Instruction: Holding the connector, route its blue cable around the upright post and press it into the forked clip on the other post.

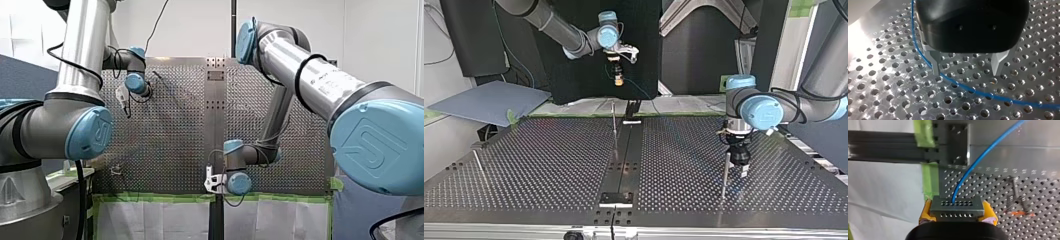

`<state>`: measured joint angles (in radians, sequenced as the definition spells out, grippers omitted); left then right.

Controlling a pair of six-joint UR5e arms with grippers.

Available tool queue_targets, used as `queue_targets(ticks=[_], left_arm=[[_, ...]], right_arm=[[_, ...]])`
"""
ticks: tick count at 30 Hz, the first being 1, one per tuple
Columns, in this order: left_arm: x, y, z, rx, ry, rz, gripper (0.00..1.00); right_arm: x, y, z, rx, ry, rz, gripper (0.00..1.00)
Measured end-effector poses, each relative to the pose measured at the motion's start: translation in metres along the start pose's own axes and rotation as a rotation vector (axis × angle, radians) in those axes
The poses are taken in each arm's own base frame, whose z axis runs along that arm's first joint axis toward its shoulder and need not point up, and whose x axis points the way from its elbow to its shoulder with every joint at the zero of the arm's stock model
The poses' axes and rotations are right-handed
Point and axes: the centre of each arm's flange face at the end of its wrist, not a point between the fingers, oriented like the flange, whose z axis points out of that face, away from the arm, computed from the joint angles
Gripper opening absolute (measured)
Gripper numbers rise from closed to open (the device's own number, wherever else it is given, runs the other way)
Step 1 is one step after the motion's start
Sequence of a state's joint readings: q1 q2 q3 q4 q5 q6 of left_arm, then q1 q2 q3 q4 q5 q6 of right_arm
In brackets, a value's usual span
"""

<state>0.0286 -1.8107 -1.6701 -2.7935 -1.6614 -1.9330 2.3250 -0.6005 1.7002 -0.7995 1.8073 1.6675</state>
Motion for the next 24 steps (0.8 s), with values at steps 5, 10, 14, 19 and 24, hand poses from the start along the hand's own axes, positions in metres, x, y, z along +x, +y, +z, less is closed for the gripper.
queue_targets(ticks=[5, 10, 14, 19, 24], left_arm=[[0.000, 0.000, 0.000, -0.002, 0.000, 0.000, 1.00], [0.000, 0.000, 0.000, -0.002, 0.000, 0.000, 1.00], [0.000, 0.000, 0.000, -0.003, 0.000, 0.000, 1.00], [0.000, 0.000, 0.000, -0.003, 0.000, 0.000, 1.00], [0.000, 0.000, 0.000, -0.003, 0.000, 0.000, 1.00]], right_arm=[[-0.011, 0.005, -0.001, -0.010, 0.004, 0.000, 0.00], [-0.015, 0.007, -0.001, -0.017, 0.003, -0.001, 0.00], [-0.026, 0.021, 0.003, -0.047, 0.000, 0.004, 0.00], [-0.047, 0.048, 0.013, -0.088, -0.001, 0.014, 0.00], [-0.068, 0.072, 0.021, -0.109, -0.003, 0.019, 0.00]])
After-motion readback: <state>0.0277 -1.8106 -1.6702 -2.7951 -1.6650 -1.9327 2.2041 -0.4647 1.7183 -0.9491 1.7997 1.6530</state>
